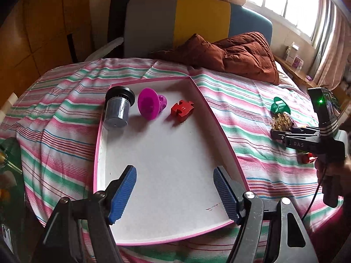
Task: Organize rigid objects
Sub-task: 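Carry the brown comb piece into the tray with the right tool and release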
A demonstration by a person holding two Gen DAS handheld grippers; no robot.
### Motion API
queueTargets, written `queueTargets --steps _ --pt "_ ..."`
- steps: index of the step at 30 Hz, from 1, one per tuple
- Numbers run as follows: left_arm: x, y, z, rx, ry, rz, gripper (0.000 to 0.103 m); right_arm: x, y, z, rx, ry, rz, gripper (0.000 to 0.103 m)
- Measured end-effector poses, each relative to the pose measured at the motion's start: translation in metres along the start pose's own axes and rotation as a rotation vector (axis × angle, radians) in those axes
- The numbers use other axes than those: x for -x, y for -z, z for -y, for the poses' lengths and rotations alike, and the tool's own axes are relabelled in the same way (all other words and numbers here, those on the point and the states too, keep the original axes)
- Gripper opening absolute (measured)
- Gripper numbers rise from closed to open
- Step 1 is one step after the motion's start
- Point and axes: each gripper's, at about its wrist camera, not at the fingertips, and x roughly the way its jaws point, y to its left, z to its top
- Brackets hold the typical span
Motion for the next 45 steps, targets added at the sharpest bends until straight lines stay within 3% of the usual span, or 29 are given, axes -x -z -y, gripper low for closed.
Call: queueTargets --steps 13,18,28,36,41,45 --pt "0.009 0.007 -0.007 0.000 0.014 0.022 0.073 -0.001 0.004 -0.010 0.014 0.058 0.003 0.044" --pt "0.012 0.009 -0.016 0.008 0.018 0.029 0.073 0.010 0.004 -0.019 -0.048 0.010 0.003 0.044" --pt "0.014 0.016 -0.043 0.082 0.022 0.034 0.073 0.052 -0.009 -0.090 0.002 -0.129 0.084 0.044" --pt "0.016 0.020 -0.067 0.141 0.006 0.037 0.073 0.050 -0.033 -0.163 0.070 -0.252 0.064 0.044" --pt "0.014 0.022 -0.077 0.161 0.001 0.030 0.073 0.022 -0.048 -0.189 0.068 -0.264 0.001 0.044" --pt "0.010 0.023 -0.081 0.176 0.002 0.020 0.073 -0.003 -0.055 -0.200 0.075 -0.207 -0.041 0.044"
